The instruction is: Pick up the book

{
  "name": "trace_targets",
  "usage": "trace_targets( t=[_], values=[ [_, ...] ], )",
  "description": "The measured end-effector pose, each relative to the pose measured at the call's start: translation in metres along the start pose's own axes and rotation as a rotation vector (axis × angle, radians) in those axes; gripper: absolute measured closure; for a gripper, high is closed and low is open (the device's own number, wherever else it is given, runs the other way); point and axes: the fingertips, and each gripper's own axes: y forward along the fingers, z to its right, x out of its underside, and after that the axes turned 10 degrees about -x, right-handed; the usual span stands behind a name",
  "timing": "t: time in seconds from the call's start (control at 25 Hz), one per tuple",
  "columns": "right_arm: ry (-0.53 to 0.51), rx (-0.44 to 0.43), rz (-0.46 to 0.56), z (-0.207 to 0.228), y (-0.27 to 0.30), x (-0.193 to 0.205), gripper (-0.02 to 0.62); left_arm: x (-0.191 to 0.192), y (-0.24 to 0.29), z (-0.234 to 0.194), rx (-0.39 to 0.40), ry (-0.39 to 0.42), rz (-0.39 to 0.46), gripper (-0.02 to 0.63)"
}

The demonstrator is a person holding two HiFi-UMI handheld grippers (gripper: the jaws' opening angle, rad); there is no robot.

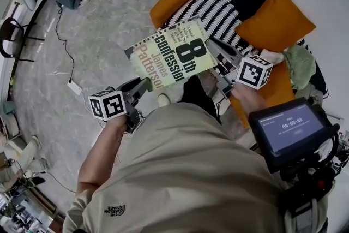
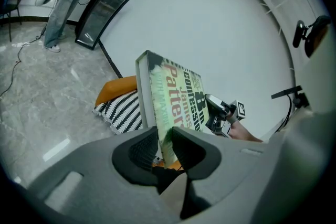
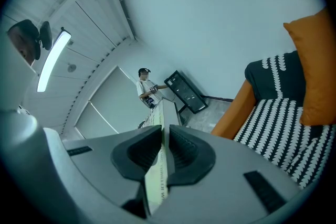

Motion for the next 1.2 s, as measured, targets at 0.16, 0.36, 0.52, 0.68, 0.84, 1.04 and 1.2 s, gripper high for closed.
trace_targets(
  t=[0.16,0.36,0.52,0.68,0.84,1.04,1.2],
  values=[
    [0.0,0.002,0.003,-0.0001,-0.0004,-0.0003,0.543,-0.0006,0.001,-0.0013,-0.001,0.0,-0.005,0.517],
    [-0.003,0.005,0.003,-0.001,-0.0002,0.0005,0.543,0.0003,0.0012,-0.0016,0.003,-0.005,-0.018,0.517],
    [0.0,0.006,0.011,-0.0005,-0.0013,0.0011,0.543,-0.0013,0.0016,0.0,0.007,0.0,-0.023,0.517],
    [0.0,0.012,0.009,-0.001,-0.0016,0.0016,0.543,0.0002,0.0013,-0.0025,0.003,-0.003,-0.032,0.517],
    [-0.002,0.015,0.012,-0.0016,-0.0016,0.0001,0.543,-0.0023,0.0012,-0.0007,0.007,-0.002,-0.034,0.517],
    [-0.001,0.015,0.013,-0.0022,-0.0012,-0.0009,0.545,-0.0026,0.0013,-0.0015,0.007,-0.005,-0.042,0.517],
    [0.004,0.016,0.018,-0.0008,0.0,-0.0023,0.545,-0.0064,0.002,-0.0021,0.003,0.002,-0.045,0.517]
  ],
)
